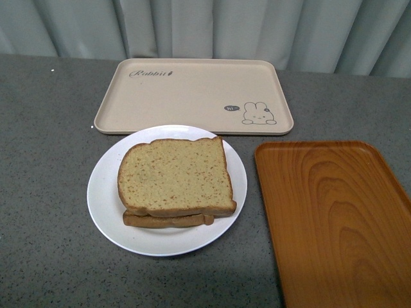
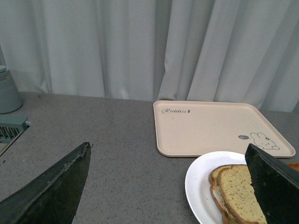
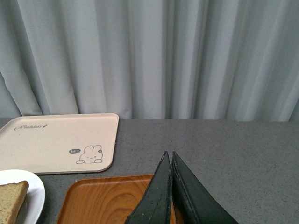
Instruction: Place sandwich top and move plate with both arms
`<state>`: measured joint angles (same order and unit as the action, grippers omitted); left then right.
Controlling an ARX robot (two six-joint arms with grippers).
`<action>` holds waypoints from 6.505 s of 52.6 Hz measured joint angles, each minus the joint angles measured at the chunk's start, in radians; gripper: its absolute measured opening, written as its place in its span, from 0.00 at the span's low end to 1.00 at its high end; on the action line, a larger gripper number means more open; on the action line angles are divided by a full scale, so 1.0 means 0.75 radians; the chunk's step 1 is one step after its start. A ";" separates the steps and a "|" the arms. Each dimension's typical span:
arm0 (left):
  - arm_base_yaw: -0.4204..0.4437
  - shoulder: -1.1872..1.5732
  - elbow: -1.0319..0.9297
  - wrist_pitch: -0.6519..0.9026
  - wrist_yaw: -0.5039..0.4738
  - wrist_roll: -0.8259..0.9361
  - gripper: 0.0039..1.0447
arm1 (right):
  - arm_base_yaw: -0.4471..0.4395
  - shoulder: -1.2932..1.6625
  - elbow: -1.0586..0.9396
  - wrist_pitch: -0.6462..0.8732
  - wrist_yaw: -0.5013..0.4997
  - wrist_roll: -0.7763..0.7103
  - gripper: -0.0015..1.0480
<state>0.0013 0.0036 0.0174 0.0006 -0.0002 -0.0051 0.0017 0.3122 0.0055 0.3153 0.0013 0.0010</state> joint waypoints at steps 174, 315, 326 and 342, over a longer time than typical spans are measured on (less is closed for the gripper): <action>-0.009 2.934 0.882 0.995 0.655 -1.143 0.47 | -0.001 -0.411 0.001 -0.418 -0.004 -0.001 0.91; -0.194 3.330 1.747 0.966 0.436 -1.569 0.04 | -0.001 -0.411 0.001 -0.418 -0.004 -0.001 0.91; -0.193 3.331 1.764 0.912 0.429 -1.555 0.04 | 0.000 -0.411 0.001 -0.418 -0.004 -0.001 0.91; -0.181 3.316 1.733 0.908 0.418 -1.546 0.33 | 0.000 -0.411 0.001 -0.418 -0.004 -0.001 0.91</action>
<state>-0.1345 2.4905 1.3170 0.6819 0.3130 -1.1645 0.0017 0.0040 0.0059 0.0017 -0.0017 0.0006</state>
